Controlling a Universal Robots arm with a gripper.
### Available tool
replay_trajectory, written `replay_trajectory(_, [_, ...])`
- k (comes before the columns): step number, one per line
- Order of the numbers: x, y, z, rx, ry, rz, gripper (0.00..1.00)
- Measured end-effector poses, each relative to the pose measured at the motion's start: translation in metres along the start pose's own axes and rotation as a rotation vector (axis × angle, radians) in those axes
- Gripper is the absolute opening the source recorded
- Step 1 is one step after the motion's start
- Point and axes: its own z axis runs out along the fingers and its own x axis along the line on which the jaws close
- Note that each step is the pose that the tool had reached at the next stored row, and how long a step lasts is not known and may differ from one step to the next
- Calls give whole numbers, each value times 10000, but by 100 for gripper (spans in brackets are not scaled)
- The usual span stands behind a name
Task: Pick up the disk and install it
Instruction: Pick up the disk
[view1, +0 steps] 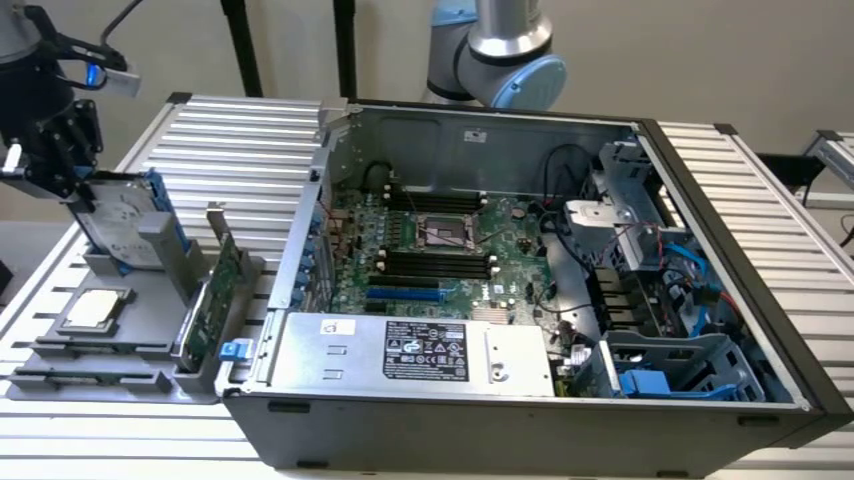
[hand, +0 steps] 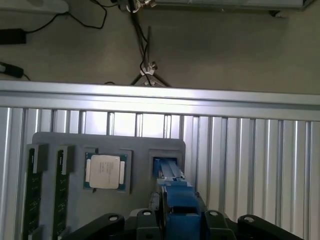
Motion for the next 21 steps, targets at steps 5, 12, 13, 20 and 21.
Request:
replay_trajectory(5, [17,1,-1,-1,0,2,35])
replay_trajectory(12, [32,1,-1,0,-1,0,33])
replay_trajectory(13, [37,2,-1,-1,-1,0,33])
replay_trajectory(20, [56,3,-2,4,0,1,33])
replay_trajectory(21, [56,3,-2,4,1,0,33])
